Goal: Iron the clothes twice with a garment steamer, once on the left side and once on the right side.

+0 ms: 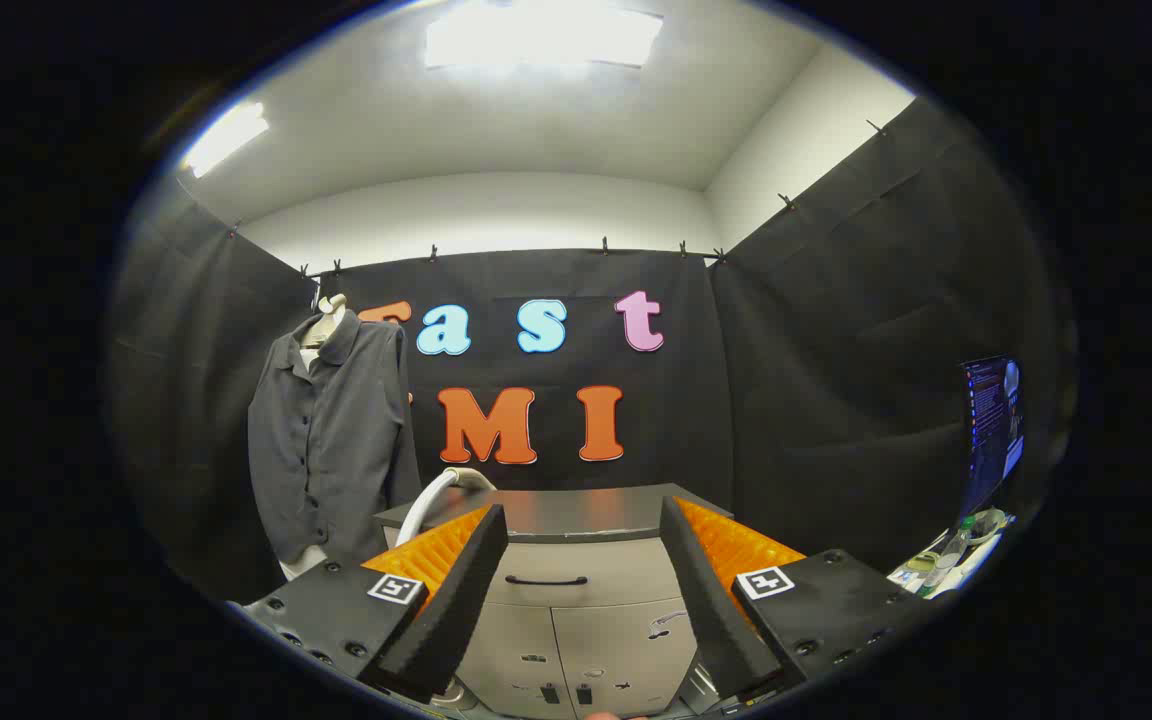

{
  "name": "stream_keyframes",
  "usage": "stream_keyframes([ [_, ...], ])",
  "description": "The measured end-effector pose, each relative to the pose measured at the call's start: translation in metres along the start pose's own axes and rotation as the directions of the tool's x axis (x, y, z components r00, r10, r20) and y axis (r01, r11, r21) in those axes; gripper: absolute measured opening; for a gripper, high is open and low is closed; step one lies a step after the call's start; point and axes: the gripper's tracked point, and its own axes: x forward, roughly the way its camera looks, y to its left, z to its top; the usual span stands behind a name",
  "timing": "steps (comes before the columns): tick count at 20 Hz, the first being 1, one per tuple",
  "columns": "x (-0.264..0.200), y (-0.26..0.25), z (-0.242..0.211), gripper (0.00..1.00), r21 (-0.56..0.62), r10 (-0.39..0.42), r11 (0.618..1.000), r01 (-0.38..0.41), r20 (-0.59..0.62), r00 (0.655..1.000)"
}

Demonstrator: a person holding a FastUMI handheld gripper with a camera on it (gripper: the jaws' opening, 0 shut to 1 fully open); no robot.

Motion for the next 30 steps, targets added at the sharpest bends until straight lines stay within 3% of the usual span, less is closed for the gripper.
stream_keyframes([
  [3, 0.001, 0.009, 0.0, 0.98, -0.012, 0.036, 0.999, -0.036, -0.004, 0.999],
  [12, -0.001, 0.013, 0.007, 0.98, -0.029, 0.052, 0.998, -0.051, 0.011, 0.999],
  [24, 0.004, 0.024, 0.0, 0.98, -0.046, 0.034, 0.998, -0.035, -0.007, 0.999],
  [30, 0.014, 0.041, 0.007, 0.98, 0.011, 0.026, 1.0, -0.026, -0.01, 1.0],
])
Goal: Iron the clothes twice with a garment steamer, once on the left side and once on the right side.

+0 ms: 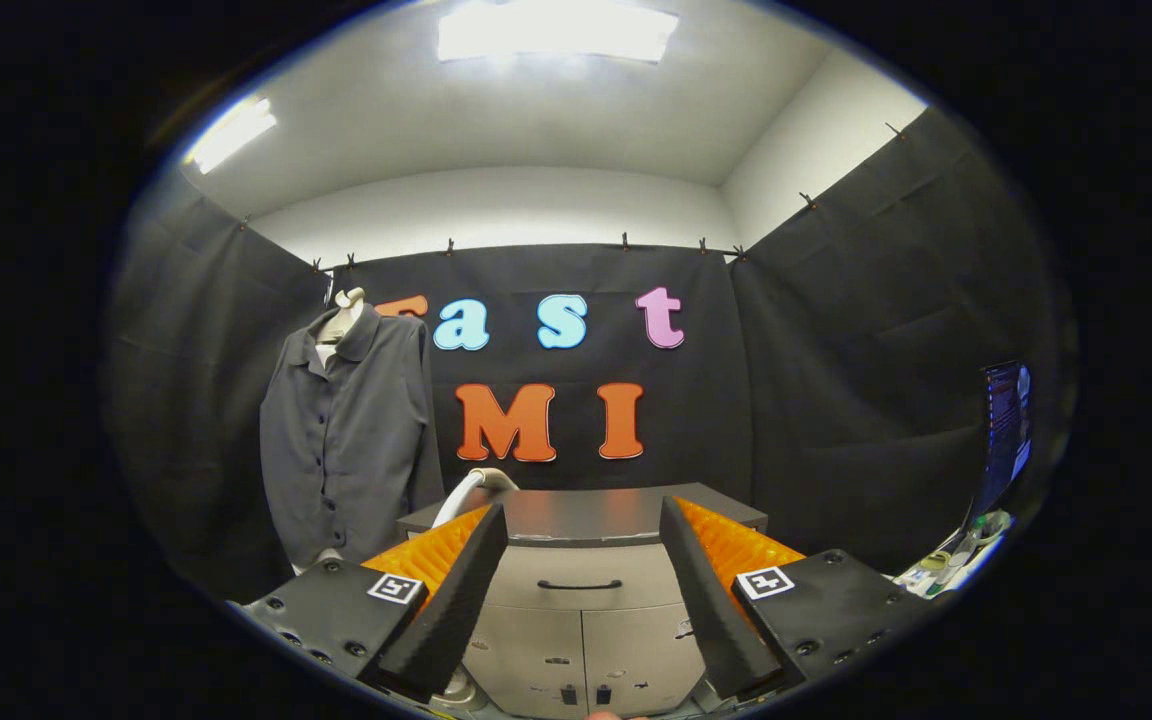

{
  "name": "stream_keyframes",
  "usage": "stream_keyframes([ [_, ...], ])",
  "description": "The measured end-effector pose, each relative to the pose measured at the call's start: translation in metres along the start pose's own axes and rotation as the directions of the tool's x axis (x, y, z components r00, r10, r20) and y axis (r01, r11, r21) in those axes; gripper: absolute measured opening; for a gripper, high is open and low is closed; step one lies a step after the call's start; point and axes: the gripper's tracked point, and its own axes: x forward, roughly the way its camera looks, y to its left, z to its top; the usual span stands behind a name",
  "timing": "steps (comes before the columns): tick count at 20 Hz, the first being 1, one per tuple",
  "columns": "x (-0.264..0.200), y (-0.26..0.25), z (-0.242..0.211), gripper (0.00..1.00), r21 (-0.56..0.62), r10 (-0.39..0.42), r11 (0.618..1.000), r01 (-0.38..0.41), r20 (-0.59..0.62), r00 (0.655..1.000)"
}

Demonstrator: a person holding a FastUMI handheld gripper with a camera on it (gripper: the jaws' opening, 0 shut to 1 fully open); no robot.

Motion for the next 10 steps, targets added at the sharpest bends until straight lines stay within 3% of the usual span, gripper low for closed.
stream_keyframes([
  [10, 0.014, 0.039, 0.066, 0.98, 0.029, 0.024, 0.999, -0.023, -0.025, 0.999],
])
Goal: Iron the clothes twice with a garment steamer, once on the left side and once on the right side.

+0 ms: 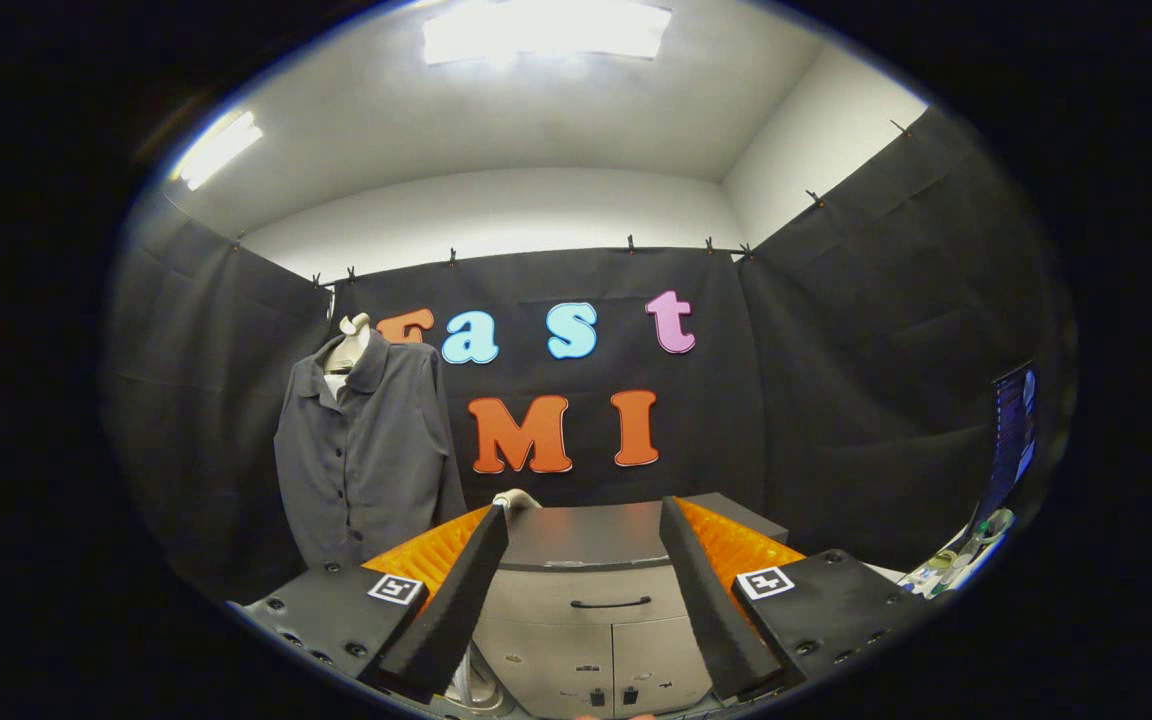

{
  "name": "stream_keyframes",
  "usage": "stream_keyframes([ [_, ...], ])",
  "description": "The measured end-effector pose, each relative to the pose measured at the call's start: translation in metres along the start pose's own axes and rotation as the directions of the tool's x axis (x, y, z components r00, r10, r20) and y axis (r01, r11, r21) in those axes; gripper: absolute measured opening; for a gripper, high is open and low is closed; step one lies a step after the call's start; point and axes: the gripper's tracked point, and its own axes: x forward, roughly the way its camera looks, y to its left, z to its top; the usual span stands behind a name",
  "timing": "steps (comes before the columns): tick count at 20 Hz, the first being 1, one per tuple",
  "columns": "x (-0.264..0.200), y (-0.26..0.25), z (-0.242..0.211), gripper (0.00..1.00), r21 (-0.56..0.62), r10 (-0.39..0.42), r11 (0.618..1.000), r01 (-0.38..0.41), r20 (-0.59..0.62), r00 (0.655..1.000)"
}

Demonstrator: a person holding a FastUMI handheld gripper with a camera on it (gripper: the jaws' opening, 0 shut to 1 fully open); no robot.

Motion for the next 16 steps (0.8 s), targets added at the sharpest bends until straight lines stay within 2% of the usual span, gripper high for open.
stream_keyframes([
  [4, 0.029, 0.034, 0.05, 0.98, 0.012, 0.011, 1.0, -0.011, 0.0, 1.0],
  [7, 0.072, 0.065, 0.077, 0.98, -0.009, 0.041, 0.999, -0.041, -0.007, 0.999],
  [12, 0.195, 0.118, 0.086, 0.98, 0.004, 0.152, 0.988, -0.152, -0.049, 0.987],
  [16, 0.312, 0.151, 0.05, 0.98, 0.055, 0.238, 0.971, -0.233, -0.147, 0.96],
])
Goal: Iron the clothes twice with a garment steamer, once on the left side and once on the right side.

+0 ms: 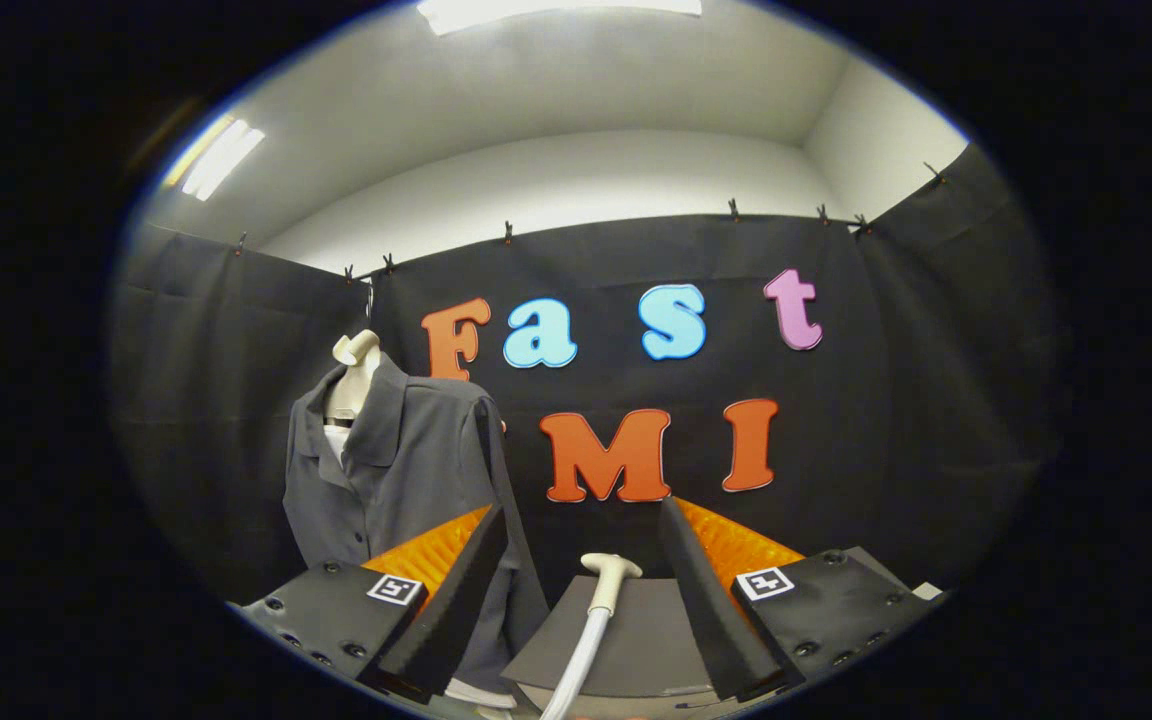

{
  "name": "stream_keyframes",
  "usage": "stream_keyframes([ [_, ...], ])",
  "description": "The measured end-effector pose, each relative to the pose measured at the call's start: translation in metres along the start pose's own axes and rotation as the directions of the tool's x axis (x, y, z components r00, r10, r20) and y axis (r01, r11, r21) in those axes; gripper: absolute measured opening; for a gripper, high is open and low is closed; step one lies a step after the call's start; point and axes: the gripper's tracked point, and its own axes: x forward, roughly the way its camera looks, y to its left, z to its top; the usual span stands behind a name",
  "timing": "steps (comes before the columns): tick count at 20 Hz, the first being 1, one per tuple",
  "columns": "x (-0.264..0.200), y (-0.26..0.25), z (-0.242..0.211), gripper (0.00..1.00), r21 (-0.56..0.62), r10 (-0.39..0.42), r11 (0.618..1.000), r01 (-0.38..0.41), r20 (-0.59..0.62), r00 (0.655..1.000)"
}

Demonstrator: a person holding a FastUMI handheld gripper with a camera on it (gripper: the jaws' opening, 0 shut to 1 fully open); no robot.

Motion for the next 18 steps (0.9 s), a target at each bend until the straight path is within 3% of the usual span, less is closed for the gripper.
stream_keyframes([
  [3, 0.091, -0.01, -0.048, 0.98, 0.029, 0.027, 0.999, -0.022, -0.17, 0.985],
  [6, 0.157, -0.019, -0.11, 0.99, 0.049, 0.066, 0.997, -0.052, -0.357, 0.932],
  [9, 0.205, -0.034, -0.171, 0.98, 0.096, 0.056, 0.995, -0.009, -0.492, 0.869],
  [13, 0.224, -0.053, -0.218, 0.95, 0.061, 0.004, 0.997, 0.041, -0.602, 0.798],
  [16, 0.22, -0.055, -0.244, 0.94, 0.05, 0.011, 0.998, 0.03, -0.667, 0.745],
  [18, 0.218, -0.052, -0.259, 0.87, 0.047, 0.022, 0.999, 0.014, -0.688, 0.725],
])
